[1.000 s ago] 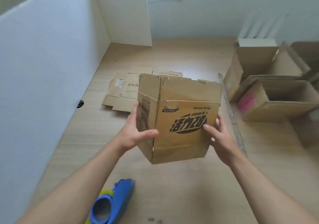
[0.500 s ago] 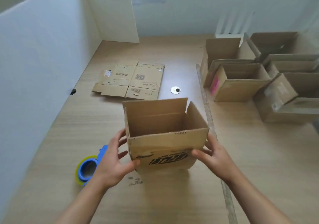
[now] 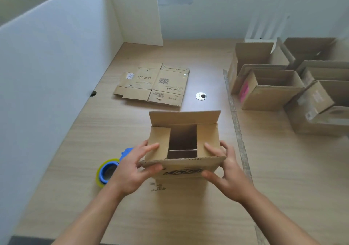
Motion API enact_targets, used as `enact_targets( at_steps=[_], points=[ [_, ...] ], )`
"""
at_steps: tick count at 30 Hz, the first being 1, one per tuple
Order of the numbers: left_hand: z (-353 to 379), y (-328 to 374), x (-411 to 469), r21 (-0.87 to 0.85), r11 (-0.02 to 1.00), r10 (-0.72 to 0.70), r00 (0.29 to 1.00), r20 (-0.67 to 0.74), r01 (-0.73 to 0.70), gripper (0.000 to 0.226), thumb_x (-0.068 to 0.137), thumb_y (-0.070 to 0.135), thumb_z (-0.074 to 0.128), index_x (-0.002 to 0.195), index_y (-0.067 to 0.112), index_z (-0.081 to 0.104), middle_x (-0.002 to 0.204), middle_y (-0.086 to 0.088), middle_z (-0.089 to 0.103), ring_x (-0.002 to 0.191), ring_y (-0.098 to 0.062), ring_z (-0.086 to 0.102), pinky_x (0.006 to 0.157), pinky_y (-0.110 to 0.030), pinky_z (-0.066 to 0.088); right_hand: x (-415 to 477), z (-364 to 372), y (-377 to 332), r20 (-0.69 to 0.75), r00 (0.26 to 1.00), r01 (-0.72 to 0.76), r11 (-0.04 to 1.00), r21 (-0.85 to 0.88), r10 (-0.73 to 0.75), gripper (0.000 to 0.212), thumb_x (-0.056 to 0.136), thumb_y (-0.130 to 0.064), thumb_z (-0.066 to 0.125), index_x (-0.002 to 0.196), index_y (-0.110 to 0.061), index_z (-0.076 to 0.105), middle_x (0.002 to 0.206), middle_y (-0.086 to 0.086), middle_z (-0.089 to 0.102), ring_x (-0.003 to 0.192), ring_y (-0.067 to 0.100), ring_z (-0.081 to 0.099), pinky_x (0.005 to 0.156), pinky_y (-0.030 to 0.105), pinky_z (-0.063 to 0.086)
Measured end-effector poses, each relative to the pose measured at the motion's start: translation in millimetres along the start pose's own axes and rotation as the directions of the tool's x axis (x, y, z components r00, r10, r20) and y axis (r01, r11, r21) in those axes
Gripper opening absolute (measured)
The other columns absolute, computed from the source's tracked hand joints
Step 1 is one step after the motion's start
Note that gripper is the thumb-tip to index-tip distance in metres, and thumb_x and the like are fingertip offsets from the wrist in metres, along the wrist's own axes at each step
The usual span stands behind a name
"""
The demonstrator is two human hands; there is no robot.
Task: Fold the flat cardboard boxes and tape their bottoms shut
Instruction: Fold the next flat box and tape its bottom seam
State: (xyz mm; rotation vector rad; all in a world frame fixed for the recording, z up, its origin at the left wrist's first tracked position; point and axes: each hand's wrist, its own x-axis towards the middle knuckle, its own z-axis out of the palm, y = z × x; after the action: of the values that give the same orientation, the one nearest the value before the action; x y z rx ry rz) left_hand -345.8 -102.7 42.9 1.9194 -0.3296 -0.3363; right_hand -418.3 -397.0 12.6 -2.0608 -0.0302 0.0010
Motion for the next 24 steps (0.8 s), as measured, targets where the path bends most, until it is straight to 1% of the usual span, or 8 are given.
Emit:
enact_targets(
  at_steps=[2,4,6,9,11,14,19,24],
  points=[
    [0.9,0.0,3.6,-0.039,0.999,-0.037,0.997,-0.073,0.035,0.051,0.065,0.062,0.072,0.115,0.063,0.060,0.140,0.018,0.051,0.128,0.002,0.050,0.101,-0.027,0.049,5.2,1.0,-4.7,-0.019,0.999,-0.037,0.992,0.120,0.040,0.047,0.083,-0.051,0.066,0.128,-0.053,0.051,0.145,-0.008,0.026,0.133,0.006,0.045,0.109,0.029,0.042],
    [4.6,0.4,8.3,-0.051,0.997,-0.069,0.983,-0.173,0.061,0.052,0.070,0.060,0.071,0.119,0.063,0.055,0.131,0.020,0.058,0.122,-0.003,0.055,0.094,-0.023,0.050,11.4,2.5,-10.9,-0.117,0.990,-0.051,0.970,0.237,0.080,0.031,0.085,-0.045,0.061,0.115,-0.055,0.063,0.136,-0.003,0.043,0.119,0.004,0.056,0.091,0.024,0.052],
    [11.1,1.1,14.1,-0.036,0.996,-0.090,0.966,-0.243,0.083,0.070,0.077,0.050,0.075,0.138,0.056,0.041,0.129,0.023,0.056,0.116,0.001,0.057,0.082,-0.013,0.049,15.7,4.1,-11.5,-0.205,0.969,-0.082,0.960,0.267,0.139,0.037,0.084,-0.047,0.062,0.119,-0.058,0.056,0.128,-0.003,0.054,0.112,0.011,0.061,0.085,0.026,0.053],
    [20.9,5.2,24.8,0.060,0.993,-0.079,0.957,-0.277,0.100,0.096,0.083,0.037,0.077,0.153,0.046,0.012,0.130,0.011,0.052,0.111,-0.005,0.056,0.084,-0.023,0.050,18.3,4.6,-9.5,-0.243,0.943,-0.158,0.948,0.276,0.228,0.068,0.079,-0.054,0.065,0.136,-0.066,0.032,0.127,-0.014,0.051,0.112,0.013,0.060,0.091,0.034,0.053],
    [18.6,11.4,34.4,0.102,0.989,-0.080,0.966,-0.246,0.107,0.111,0.081,0.037,0.079,0.150,0.053,-0.006,0.124,0.008,0.050,0.105,-0.009,0.057,0.084,-0.028,0.049,21.2,2.3,-9.0,-0.221,0.941,-0.190,0.940,0.284,0.256,0.076,0.078,-0.056,0.064,0.139,-0.070,0.020,0.133,-0.014,0.046,0.122,0.016,0.054,0.102,0.041,0.047],
    [3.2,22.1,53.9,0.162,0.972,-0.152,0.981,-0.118,0.170,0.125,0.072,0.040,0.084,0.133,0.072,-0.020,0.114,0.004,0.052,0.094,-0.016,0.062,0.083,-0.034,0.053,22.5,-1.9,-7.4,-0.180,0.949,-0.209,0.944,0.256,0.259,0.073,0.080,-0.056,0.062,0.138,-0.072,0.021,0.140,-0.011,0.041,0.131,0.018,0.046,0.111,0.047,0.039],
    [-13.2,27.4,74.7,0.145,0.975,-0.177,0.984,0.037,0.170,0.111,0.063,0.039,0.084,0.139,0.068,0.009,0.109,0.001,0.054,0.093,-0.018,0.066,0.073,-0.032,0.053,23.9,-3.6,-7.8,-0.179,0.949,-0.209,0.944,0.257,0.259,0.074,0.075,-0.059,0.064,0.139,-0.068,0.028,0.140,-0.011,0.041,0.127,0.016,0.048,0.109,0.047,0.042],
    [-9.9,9.8,67.8,0.124,0.989,-0.076,0.996,-0.056,0.082,0.066,0.064,0.045,0.079,0.120,0.051,0.046,0.108,0.008,0.058,0.094,-0.011,0.066,0.075,-0.032,0.057,30.1,0.8,-7.2,-0.232,0.931,-0.216,0.937,0.276,0.283,0.080,0.073,-0.062,0.064,0.139,-0.072,0.019,0.132,-0.013,0.044,0.122,0.010,0.049,0.096,0.030,0.044]
  ],
)
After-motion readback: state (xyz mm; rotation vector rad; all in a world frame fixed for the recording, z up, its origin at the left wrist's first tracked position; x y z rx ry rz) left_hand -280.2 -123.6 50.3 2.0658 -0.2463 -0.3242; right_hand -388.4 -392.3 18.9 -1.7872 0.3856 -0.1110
